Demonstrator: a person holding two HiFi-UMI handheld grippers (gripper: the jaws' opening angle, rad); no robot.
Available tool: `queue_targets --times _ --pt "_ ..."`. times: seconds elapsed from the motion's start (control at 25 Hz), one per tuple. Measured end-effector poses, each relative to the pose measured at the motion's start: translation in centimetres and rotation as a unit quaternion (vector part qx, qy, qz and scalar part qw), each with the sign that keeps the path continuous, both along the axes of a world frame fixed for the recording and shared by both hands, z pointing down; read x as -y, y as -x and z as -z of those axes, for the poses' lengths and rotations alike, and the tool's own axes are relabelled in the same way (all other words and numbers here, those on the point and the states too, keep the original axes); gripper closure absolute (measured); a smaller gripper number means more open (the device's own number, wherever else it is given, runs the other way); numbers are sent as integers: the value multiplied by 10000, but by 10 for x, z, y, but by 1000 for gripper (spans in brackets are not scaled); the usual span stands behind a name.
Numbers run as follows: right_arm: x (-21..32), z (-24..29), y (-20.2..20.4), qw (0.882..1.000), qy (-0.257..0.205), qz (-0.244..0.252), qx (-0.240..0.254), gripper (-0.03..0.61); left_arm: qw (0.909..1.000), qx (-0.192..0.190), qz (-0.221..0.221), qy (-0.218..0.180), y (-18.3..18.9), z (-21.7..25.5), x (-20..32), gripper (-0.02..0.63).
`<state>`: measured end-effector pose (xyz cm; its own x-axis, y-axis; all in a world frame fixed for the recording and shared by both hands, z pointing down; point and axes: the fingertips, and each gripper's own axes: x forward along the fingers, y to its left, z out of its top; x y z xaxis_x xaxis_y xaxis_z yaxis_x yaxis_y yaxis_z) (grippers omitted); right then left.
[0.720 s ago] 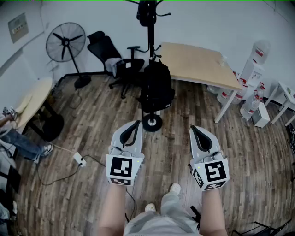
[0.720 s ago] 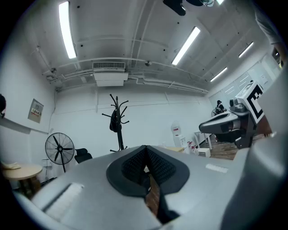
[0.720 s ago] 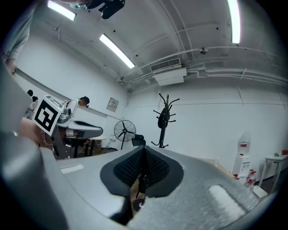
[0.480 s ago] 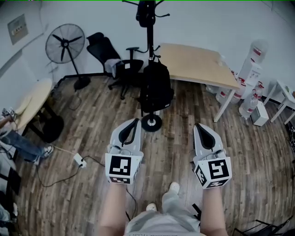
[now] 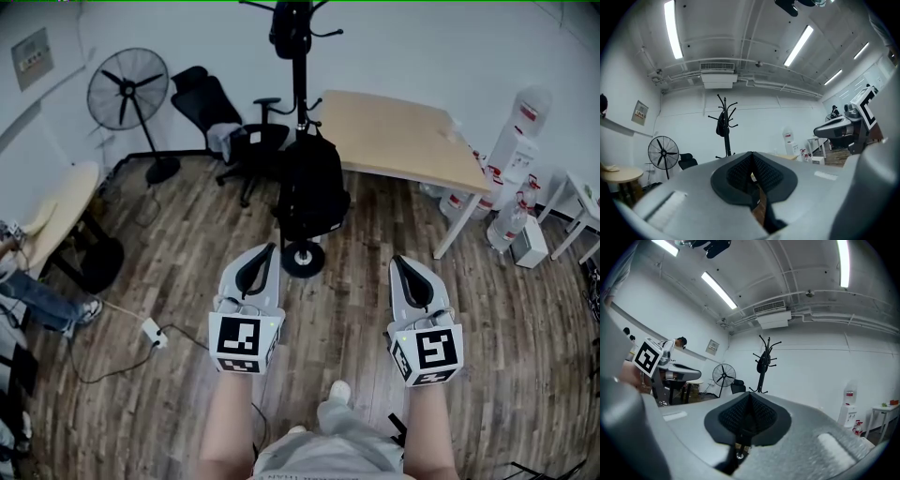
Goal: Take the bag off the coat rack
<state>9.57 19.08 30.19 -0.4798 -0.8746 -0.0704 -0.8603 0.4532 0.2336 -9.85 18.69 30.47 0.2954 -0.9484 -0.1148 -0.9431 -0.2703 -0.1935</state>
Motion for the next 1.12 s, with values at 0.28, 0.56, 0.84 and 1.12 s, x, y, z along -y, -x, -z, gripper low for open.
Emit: queue_targets --times 0.28,0.56,0.84,1.12 --pt "82 2 -9 9996 50 273 -61 577 9996 -9 276 65 -13 1 71 598" --pt "143 2 -23 9986 59 516 -60 577 9989 -23 476 34 -31 3 124 597" --pt "177 -6 -23 9978 143 642 -61 577 9983 -5 574 88 -34 -4 153 598" --pt "208 -5 -15 9971 101 744 -102 577 9975 -176 683 59 -20 1 185 598"
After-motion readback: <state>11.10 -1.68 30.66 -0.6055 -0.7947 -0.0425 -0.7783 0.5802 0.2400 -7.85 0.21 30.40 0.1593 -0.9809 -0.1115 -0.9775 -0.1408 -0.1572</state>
